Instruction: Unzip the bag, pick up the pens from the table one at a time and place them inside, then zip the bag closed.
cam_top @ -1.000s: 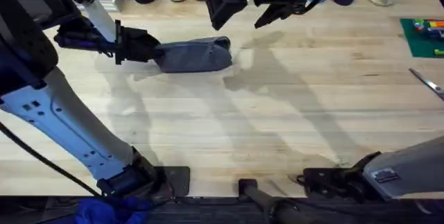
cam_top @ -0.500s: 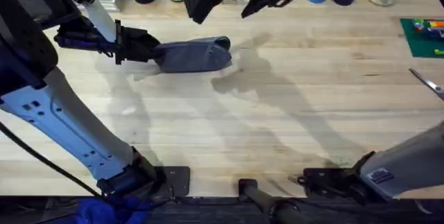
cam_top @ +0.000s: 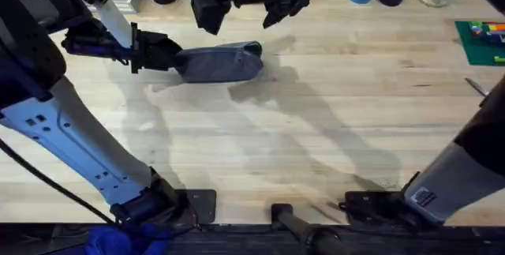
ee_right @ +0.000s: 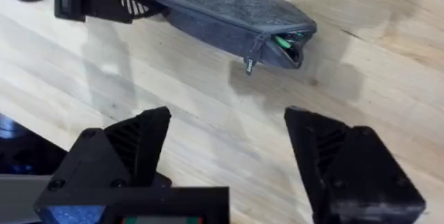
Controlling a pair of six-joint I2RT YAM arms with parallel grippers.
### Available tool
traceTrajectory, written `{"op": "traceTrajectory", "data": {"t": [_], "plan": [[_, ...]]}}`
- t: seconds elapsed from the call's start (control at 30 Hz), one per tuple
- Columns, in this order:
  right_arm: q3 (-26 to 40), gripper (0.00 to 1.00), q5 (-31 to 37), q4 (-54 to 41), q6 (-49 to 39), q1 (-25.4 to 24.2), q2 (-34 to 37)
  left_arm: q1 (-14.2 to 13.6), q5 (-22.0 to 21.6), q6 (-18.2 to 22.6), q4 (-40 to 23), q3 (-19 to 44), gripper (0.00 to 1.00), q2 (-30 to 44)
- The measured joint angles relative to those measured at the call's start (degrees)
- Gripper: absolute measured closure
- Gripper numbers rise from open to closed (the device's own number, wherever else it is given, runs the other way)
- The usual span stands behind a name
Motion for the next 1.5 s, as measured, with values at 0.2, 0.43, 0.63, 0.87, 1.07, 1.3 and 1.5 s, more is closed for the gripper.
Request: {"op": "traceTrajectory", "data": {"t": [0.2,0.43,0.63,0.87,1.07,1.3,1.5], "plan": [[0.04,0.007,0.33,-0.02,3.64,0.11,0.07,0.0,0.0,0.0,0.0,0.02,0.959,0.0],[0.53,0.007,0.56,-0.06,6.6,1.11,1.44,0.0,-0.01,0.0,0.0,0.01,0.959,0.0],[0.55,0.007,1.0,-0.33,7.84,1.4,4.13,0.0,-0.01,0.0,0.0,0.01,0.959,0.0],[0.57,0.008,1.81,-0.33,8.85,1.4,4.58,0.0,-0.02,0.0,0.0,0.0,0.959,0.0],[0.63,0.006,1.84,-0.55,10.63,1.4,5.87,0.0,0.01,0.0,0.0,0.02,0.959,0.0],[0.63,0.007,1.82,-0.76,12.5,1.38,8.94,0.0,0.01,0.0,0.0,0.0,0.959,0.0],[0.63,0.007,1.82,-0.64,13.18,1.09,9.2,0.0,0.01,0.0,0.0,0.02,0.959,0.0]]}}
